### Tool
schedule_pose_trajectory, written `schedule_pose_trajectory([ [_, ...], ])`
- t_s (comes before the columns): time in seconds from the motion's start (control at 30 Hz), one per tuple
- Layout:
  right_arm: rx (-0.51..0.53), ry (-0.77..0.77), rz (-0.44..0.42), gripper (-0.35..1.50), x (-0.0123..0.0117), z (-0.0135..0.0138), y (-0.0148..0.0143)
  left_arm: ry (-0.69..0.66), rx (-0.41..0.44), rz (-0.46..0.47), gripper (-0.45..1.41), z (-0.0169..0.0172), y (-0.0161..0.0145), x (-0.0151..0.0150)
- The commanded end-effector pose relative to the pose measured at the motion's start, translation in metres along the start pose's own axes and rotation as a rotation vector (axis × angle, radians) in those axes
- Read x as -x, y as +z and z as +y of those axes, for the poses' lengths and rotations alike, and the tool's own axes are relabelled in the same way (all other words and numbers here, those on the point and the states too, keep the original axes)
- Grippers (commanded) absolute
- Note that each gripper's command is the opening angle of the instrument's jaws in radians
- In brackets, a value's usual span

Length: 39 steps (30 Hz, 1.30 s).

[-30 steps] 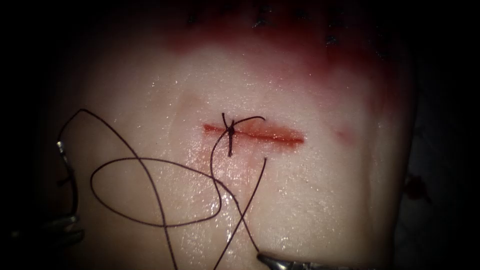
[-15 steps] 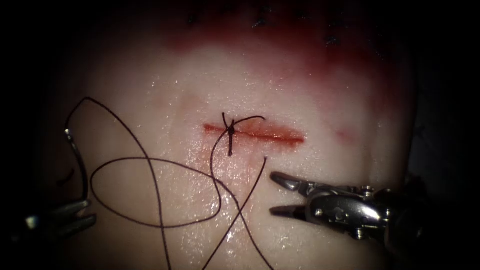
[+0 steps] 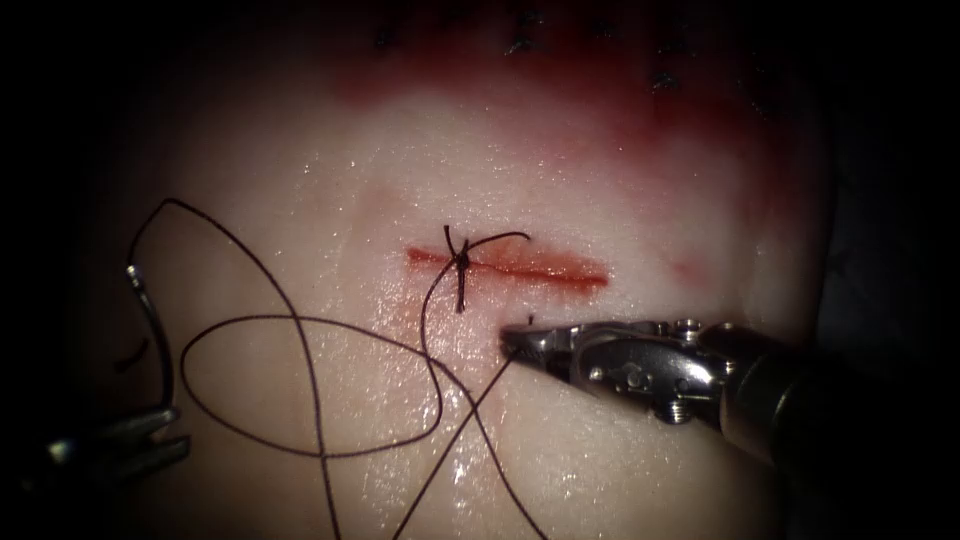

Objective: Wound Closure
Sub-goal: Place right hand around suture near incision and pull away from wound over and over until a little tail is left above wound

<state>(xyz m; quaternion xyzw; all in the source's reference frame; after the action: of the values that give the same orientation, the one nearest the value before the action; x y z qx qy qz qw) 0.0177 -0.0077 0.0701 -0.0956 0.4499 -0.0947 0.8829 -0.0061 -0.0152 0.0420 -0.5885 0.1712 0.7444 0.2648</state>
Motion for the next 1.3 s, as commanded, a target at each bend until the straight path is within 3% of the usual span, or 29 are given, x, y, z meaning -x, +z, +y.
schedule_pose_trajectory([
  [0.03, 0.002, -0.007, -0.003, -0.35, 0.0006, -0.0003, 0.0, 0.001, 0.0, 0.001, -0.35, 0.0001, 0.0006, 0.0003],
  [0.2, -0.004, 0.014, 0.027, -0.35, 0.0002, -0.0029, -0.0022, 0.001, 0.001, 0.001, -0.35, 0.0001, 0.0006, 0.0003],
  [0.27, -0.018, 0.021, 0.051, -0.35, -0.0016, -0.0062, -0.0038, 0.001, 0.0, 0.001, -0.35, 0.0001, 0.0006, 0.0004],
  [0.37, -0.047, 0.025, 0.05, -0.35, -0.003, -0.0084, -0.0046, 0.001, -0.001, 0.001, -0.35, 0.0002, 0.0007, 0.0004],
  [0.43, -0.104, 0.03, 0.062, -0.35, -0.0058, -0.0118, -0.0057, 0.002, -0.001, 0.002, -0.35, 0.0003, 0.0008, 0.0004],
  [0.47, -0.104, 0.03, 0.062, -0.35, -0.0058, -0.0118, -0.0057, 0.002, -0.001, 0.002, -0.35, 0.0003, 0.0008, 0.0004],
  [0.6, -0.201, 0.056, 0.146, -0.35, -0.0122, -0.0163, -0.0071, 0.004, 0.0, 0.002, -0.35, 0.0006, 0.001, 0.0004],
  [0.7, -0.263, 0.081, 0.206, -0.35, -0.0169, -0.0178, -0.007, 0.005, 0.004, 0.002, -0.35, 0.0006, 0.0011, 0.0005],
  [0.83, -0.288, 0.084, 0.225, -0.35, -0.0191, -0.0175, -0.006, 0.005, 0.004, 0.002, -0.35, 0.0006, 0.0011, 0.0005],
  [0.87, -0.278, 0.086, 0.227, -0.06, -0.0192, -0.0172, -0.0057, 0.005, 0.004, 0.002, -0.35, 0.0006, 0.001, 0.0005],
  [0.9, -0.233, 0.089, 0.219, 0.79, -0.0188, -0.0163, -0.0053, 0.005, 0.005, 0.003, -0.35, 0.0005, 0.0009, 0.0006],
  [0.93, -0.186, 0.096, 0.202, 1.15, -0.0183, -0.0157, -0.0051, 0.005, 0.006, 0.003, -0.35, 0.0004, 0.0009, 0.0006],
  [1.07, -0.085, 0.157, 0.164, 1.4, -0.0158, -0.0124, -0.0059, 0.004, 0.012, 0.005, -0.35, -0.0002, 0.0005, 0.0009],
  [1.23, 0.002, 0.167, 0.154, 1.43, -0.0129, -0.008, -0.0078, 0.005, 0.015, 0.006, -0.35, -0.0004, 0.0004, 0.0012],
  [1.3, 0.025, 0.145, 0.15, 1.36, -0.0111, -0.0054, -0.0088, 0.005, 0.013, 0.006, -0.35, -0.0003, 0.0006, 0.0012],
])
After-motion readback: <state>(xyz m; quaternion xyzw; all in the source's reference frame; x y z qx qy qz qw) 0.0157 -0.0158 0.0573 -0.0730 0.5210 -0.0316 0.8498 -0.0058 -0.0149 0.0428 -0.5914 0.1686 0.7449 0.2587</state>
